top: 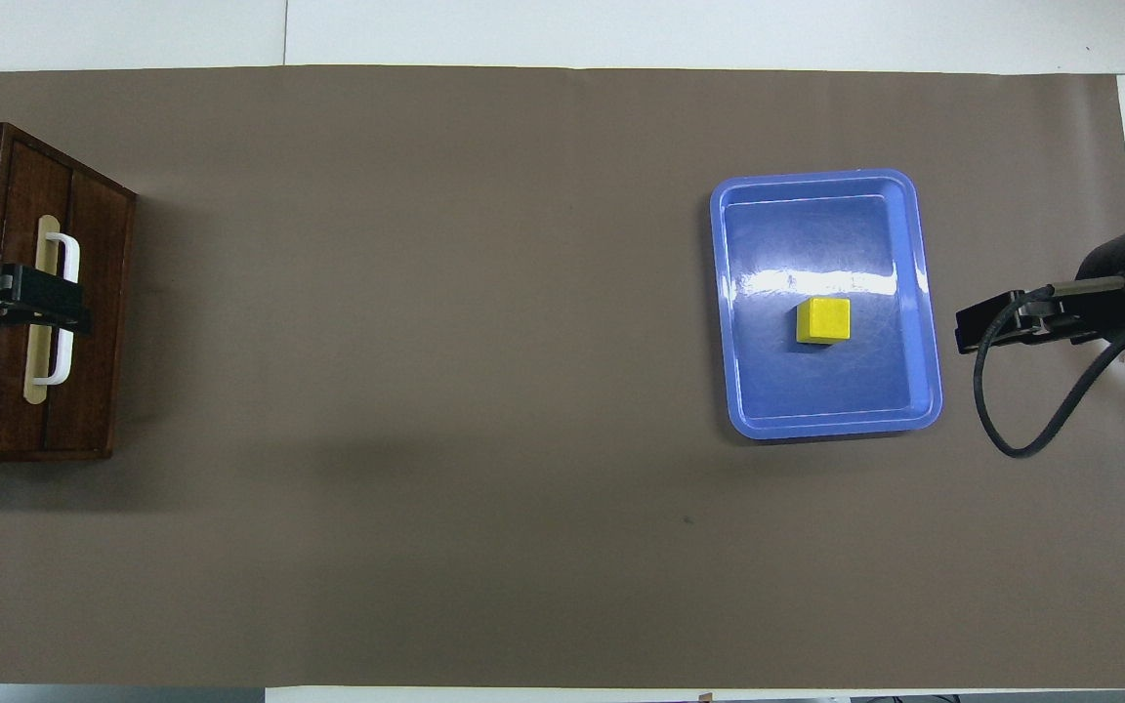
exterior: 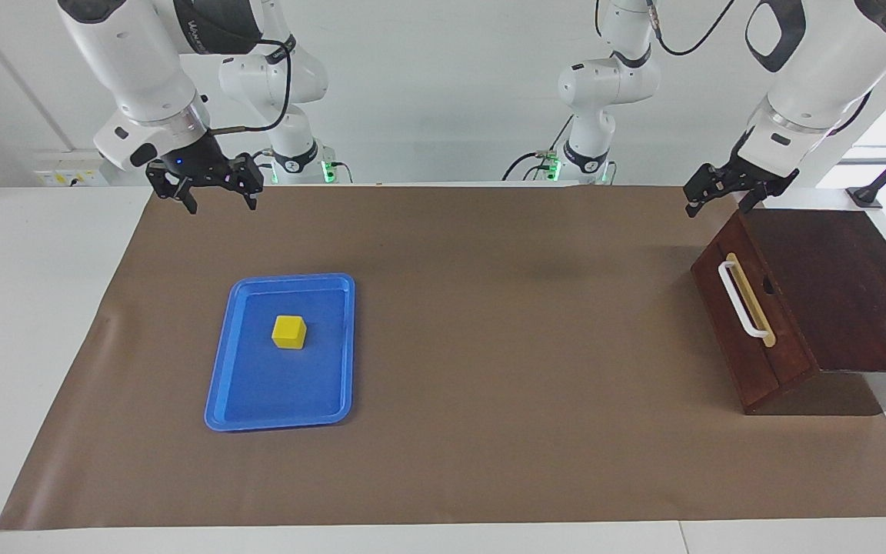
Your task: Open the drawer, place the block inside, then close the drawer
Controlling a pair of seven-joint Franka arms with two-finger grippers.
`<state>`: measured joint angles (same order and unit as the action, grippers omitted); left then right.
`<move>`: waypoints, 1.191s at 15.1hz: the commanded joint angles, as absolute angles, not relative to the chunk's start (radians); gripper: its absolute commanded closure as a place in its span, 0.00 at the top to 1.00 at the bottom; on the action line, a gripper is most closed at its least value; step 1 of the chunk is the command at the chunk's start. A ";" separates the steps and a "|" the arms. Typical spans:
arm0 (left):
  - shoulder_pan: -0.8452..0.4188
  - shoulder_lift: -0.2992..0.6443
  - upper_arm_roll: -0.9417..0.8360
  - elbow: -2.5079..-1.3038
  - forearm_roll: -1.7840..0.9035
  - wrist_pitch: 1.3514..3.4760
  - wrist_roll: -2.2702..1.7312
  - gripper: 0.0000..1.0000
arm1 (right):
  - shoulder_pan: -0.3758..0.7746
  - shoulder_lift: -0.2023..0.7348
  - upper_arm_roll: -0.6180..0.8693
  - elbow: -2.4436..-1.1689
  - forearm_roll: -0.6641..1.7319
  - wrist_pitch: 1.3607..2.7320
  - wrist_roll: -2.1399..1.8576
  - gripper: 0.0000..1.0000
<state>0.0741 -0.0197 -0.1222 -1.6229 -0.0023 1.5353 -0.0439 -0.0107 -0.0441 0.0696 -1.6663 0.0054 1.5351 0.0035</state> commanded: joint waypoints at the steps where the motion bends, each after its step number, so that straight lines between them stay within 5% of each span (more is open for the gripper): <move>1: 0.083 -0.038 -0.123 -1.638 -0.020 1.549 -0.038 1.00 | -0.031 -0.044 0.078 -1.658 -0.008 1.513 -0.021 1.00; 7: 0.077 -0.038 -0.126 -1.638 -0.018 1.551 -0.038 1.00 | -0.078 -0.045 0.080 -1.660 0.014 1.538 -0.043 1.00; 18: 0.048 -0.045 -0.133 -1.732 0.189 1.687 -0.035 1.00 | -0.127 0.075 0.078 -1.640 0.105 1.626 1.012 0.98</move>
<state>0.0701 -0.0198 -0.1326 -1.6561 0.0752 1.6299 -0.0417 -0.0744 0.0394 0.0680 -1.6650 0.0411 1.6123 0.8924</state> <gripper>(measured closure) 0.000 0.013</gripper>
